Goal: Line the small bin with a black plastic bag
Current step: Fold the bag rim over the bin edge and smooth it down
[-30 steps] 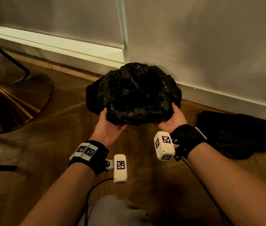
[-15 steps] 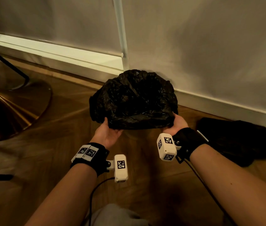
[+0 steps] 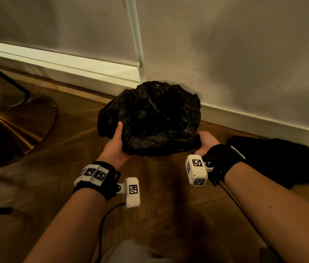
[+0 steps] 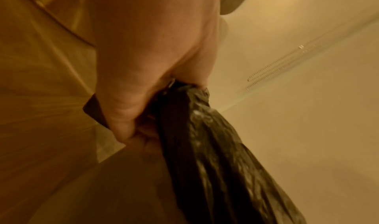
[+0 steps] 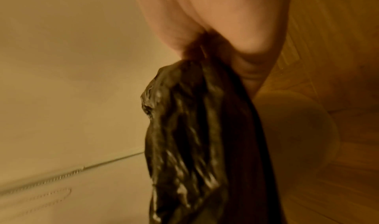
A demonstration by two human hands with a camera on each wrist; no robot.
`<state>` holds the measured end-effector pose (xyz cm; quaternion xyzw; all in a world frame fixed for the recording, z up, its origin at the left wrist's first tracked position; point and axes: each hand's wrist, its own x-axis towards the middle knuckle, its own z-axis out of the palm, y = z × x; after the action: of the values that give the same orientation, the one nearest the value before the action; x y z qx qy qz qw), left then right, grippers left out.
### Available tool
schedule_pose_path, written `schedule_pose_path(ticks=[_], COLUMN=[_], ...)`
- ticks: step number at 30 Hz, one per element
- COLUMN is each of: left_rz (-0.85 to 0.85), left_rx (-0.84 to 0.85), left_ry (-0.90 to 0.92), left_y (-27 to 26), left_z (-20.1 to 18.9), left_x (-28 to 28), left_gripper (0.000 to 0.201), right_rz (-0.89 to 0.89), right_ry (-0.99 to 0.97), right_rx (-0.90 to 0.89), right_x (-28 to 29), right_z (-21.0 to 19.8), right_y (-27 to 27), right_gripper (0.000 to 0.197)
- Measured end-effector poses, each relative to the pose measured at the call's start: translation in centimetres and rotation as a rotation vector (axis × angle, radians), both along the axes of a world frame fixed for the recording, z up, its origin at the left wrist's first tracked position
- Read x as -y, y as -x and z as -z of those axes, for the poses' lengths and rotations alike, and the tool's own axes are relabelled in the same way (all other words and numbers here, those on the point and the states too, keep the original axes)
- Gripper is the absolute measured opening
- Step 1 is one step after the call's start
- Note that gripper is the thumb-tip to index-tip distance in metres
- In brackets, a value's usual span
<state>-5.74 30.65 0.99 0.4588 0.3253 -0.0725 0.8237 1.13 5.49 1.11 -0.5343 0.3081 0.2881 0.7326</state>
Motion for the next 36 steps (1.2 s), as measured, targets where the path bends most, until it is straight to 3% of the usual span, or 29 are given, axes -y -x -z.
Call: schedule_pose_path(ticks=[3,5,7,10,14,17,20,24,28,33,36], left_rz=[-0.151,-0.256,-0.289,-0.16,-0.019,0.07,0.109,-0.027,-0.191,-0.151,-0.141], left_rx=[-0.101,-0.178,-0.239,-0.259,-0.236,-0.242,-0.184,-0.141,-0.094,-0.092,-0.114], left_ry=[-0.125,-0.181,-0.2,-0.017,0.163,0.249,0.261,0.192,0.244,0.199,0.108], left_y=[-0.9,-1.5,-1.5,-0.9,0.4,1.8,3.1,3.1,3.1,2.1,1.7], left_z=[-0.8,-0.8,-1.0,-2.0,-2.5,-1.9,-1.7,-1.5,-1.0,-0.4,-0.4], left_x=[0.0,-0.5,-0.9,-0.4,0.8,1.1,1.5,1.2,1.1,0.8,0.3], left_gripper=[0.072,0.078,0.079,0.064,0.073,0.084,0.072,0.056,0.051,0.047,0.053], right_rz=[0.056,0.143,0.075,0.065,0.004,-0.001,0.013,0.11,0.24,0.142,0.031], right_ry=[0.211,0.333,0.238,0.05,-0.108,-0.297,-0.441,-0.324,-0.501,-0.335,0.022], right_rx=[0.063,0.181,0.238,0.075,-0.003,-0.087,-0.196,-0.143,-0.155,-0.118,0.038], right_x=[-0.2,0.2,0.2,0.4,0.4,0.1,-0.5,-0.5,-0.1,-0.8,-0.7], right_z=[0.3,0.1,-1.0,-3.0,-3.1,-1.7,-0.7,0.6,0.1,-0.4,1.3], right_y=[-0.3,-0.8,-1.2,-1.2,0.1,1.1,1.3,1.0,1.3,0.4,-1.8], right_gripper=[0.012,0.043,0.037,0.02,0.058,0.064,0.055,0.052,0.042,0.03,0.026])
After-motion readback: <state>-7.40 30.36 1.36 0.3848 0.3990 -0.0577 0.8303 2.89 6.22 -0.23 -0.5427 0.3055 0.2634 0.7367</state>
